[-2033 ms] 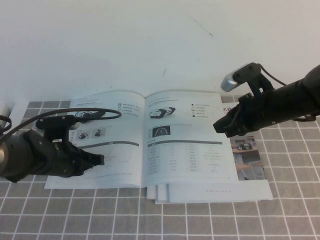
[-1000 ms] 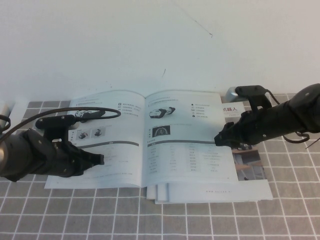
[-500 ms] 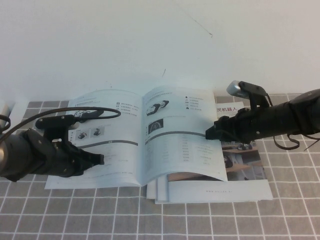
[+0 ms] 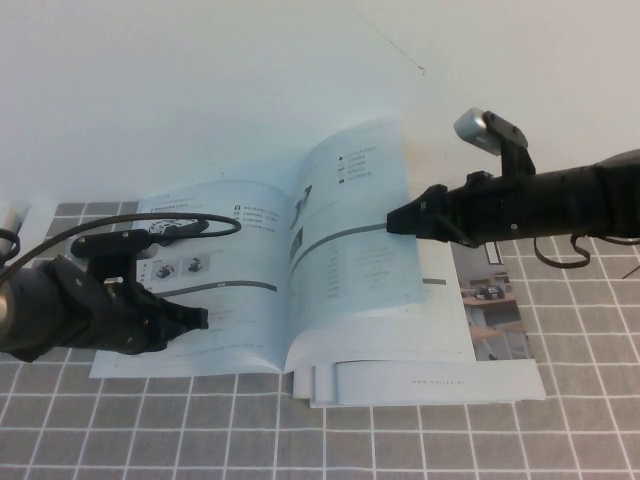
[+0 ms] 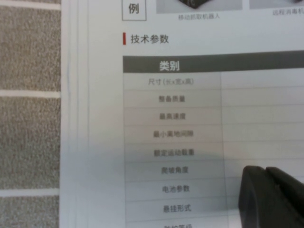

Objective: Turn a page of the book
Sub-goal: Open the closed book

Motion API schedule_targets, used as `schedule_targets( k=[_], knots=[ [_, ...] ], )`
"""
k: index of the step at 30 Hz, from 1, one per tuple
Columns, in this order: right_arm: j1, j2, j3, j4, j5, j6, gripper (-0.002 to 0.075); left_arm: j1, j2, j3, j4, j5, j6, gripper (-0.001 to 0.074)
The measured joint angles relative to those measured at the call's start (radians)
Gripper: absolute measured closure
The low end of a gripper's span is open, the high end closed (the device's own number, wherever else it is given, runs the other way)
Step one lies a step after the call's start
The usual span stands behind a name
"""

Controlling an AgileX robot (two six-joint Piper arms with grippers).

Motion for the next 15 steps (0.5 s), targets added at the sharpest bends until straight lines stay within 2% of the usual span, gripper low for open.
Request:
schedule_targets(
  k=[15],
  knots=[
    [0.028, -0.003, -0.042, 0.219, 0.229, -0.085, 0.0358, 0.0, 0.002, -0.002, -0.043, -0.001, 0.0, 0.0738]
  ],
)
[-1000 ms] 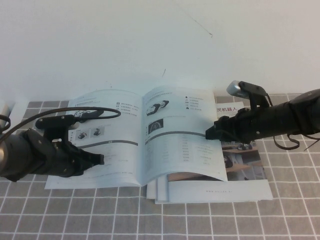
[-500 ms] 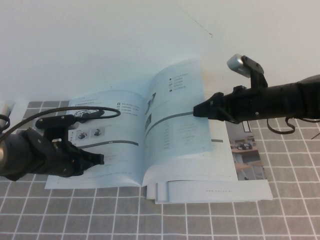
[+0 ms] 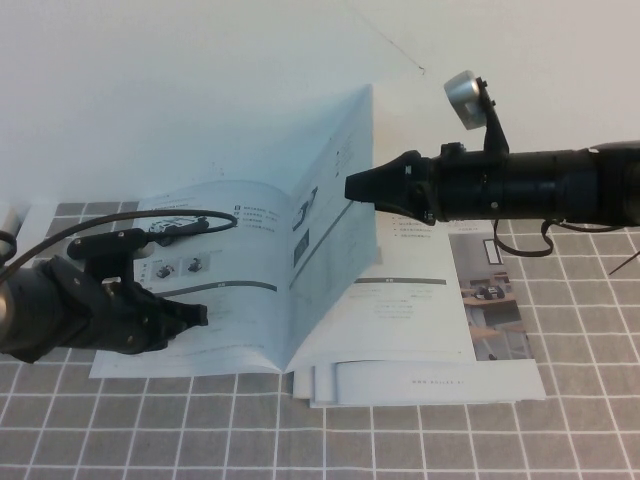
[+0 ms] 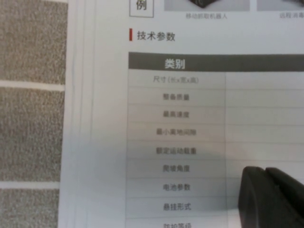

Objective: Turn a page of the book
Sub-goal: Open the closed book

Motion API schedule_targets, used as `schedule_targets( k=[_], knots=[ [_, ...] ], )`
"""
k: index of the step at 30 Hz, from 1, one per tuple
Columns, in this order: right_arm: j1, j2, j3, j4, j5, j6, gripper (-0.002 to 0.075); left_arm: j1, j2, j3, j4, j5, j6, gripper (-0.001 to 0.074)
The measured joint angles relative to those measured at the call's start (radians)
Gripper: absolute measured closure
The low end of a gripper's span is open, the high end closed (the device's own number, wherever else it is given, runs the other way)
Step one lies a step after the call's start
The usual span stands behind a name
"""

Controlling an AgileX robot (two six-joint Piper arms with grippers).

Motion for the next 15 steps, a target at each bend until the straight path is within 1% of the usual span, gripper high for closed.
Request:
schedule_targets(
  k=[8, 13, 15],
  knots=[
    [0.005, 0.0, -0.001, 0.033, 0.049, -0.047, 0.0358, 0.0, -0.039, 0.008, -0.003, 0.011, 0.0, 0.0738],
    [0.007, 0.0, -0.001, 0.035, 0.05, -0.062, 0.0358, -0.004, -0.137, 0.011, -0.003, 0.04, 0.0, 0.0738],
    [0.009, 0.0, -0.001, 0.035, 0.043, -0.064, 0.0358, -0.021, -0.196, 0.011, -0.003, 0.044, 0.002, 0.0738]
  ],
)
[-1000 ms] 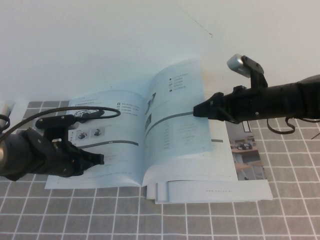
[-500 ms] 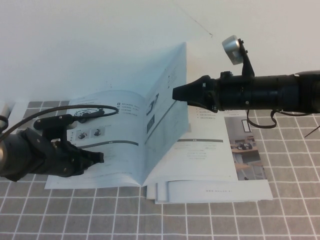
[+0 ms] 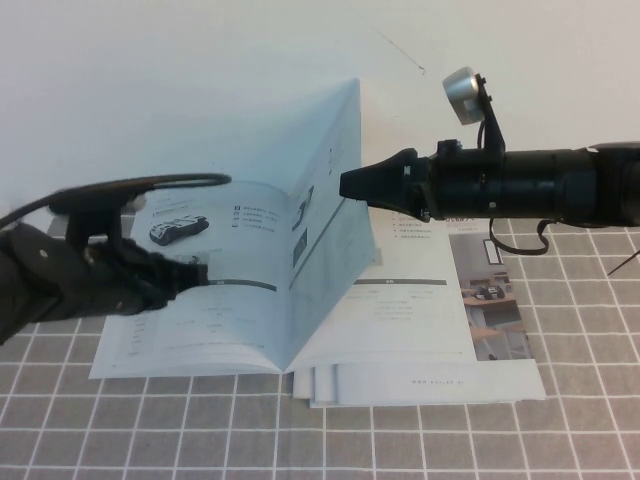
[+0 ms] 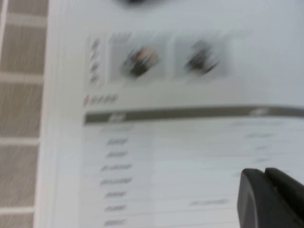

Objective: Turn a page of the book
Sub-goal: Open the closed book

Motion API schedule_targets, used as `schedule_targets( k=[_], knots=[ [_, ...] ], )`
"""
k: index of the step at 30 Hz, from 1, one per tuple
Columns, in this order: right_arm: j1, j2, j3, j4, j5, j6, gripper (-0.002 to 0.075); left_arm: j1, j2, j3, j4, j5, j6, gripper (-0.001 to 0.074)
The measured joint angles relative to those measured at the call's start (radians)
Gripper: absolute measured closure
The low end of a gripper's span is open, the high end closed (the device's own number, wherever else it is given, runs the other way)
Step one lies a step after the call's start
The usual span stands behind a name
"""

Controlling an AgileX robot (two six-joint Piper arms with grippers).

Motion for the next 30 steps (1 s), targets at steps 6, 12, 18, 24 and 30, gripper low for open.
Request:
schedule_targets(
  k=[6, 12, 18, 24, 30],
  knots=[
    [0.027, 0.0, -0.015, 0.0, -0.026, -0.002, 0.0358, -0.147, -0.178, 0.0, 0.003, -0.006, 0.208, 0.0738],
    [0.052, 0.0, -0.072, 0.0, -0.026, -0.002, 0.0358, -0.368, -0.306, 0.0, 0.003, -0.039, 0.446, 0.0738],
    [0.056, 0.0, -0.086, 0.0, -0.027, -0.006, 0.0358, -0.548, -0.379, 0.0, 0.003, -0.047, 0.585, 0.0738],
    [0.057, 0.0, -0.086, 0.0, -0.027, -0.008, 0.0358, -0.645, -0.332, 0.0, 0.003, -0.059, 0.763, 0.0738],
    [0.057, 0.0, -0.086, 0.0, -0.027, -0.01, 0.0358, -0.648, -0.192, 0.002, -0.006, -0.227, 0.806, 0.0738]
  ],
)
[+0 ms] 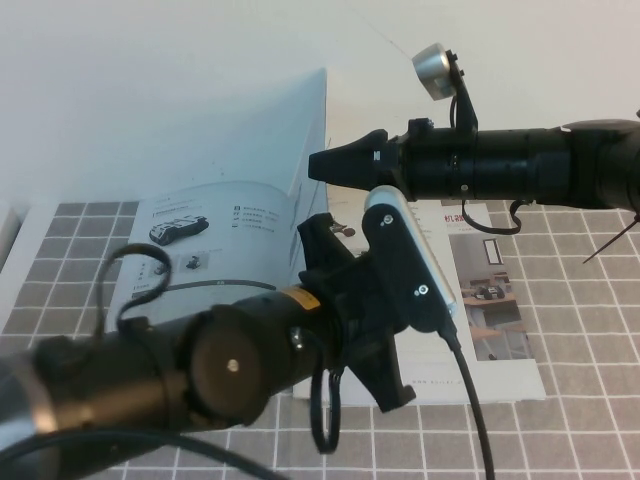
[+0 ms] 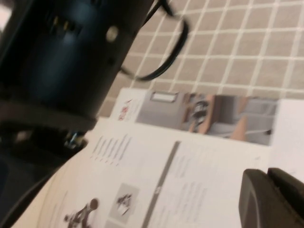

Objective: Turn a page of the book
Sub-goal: Open the closed book

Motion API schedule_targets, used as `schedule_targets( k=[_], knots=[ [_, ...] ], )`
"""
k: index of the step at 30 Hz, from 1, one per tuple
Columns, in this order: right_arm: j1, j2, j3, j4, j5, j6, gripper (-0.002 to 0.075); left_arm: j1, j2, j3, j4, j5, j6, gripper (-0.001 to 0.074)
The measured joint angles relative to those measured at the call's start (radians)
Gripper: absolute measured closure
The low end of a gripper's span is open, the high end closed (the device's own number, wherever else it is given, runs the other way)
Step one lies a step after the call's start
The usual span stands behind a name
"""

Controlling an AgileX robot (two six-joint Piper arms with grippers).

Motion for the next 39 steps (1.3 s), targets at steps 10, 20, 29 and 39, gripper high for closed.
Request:
schedule_targets(
  k=[10, 20, 29, 39],
  knots=[
    [0.0, 0.0, 0.0, 0.0, 0.002, -0.02, 0.0358, 0.0, 0.144, 0.0, -0.079, -0.254, 0.014, 0.0738],
    [0.0, 0.0, 0.0, -0.018, 0.004, -0.028, 0.0358, 0.0, 0.171, 0.0, -0.277, -0.485, 0.117, 0.0738],
    [-0.055, 0.0, -0.003, -0.018, 0.01, -0.109, 0.0358, 0.024, 0.189, 0.0, -0.456, -0.634, 0.204, 0.0738],
    [-0.056, 0.002, -0.003, -0.287, -0.003, -0.118, 0.0405, 0.125, 0.214, 0.0, -0.606, -0.638, 0.216, 0.0738]
  ],
)
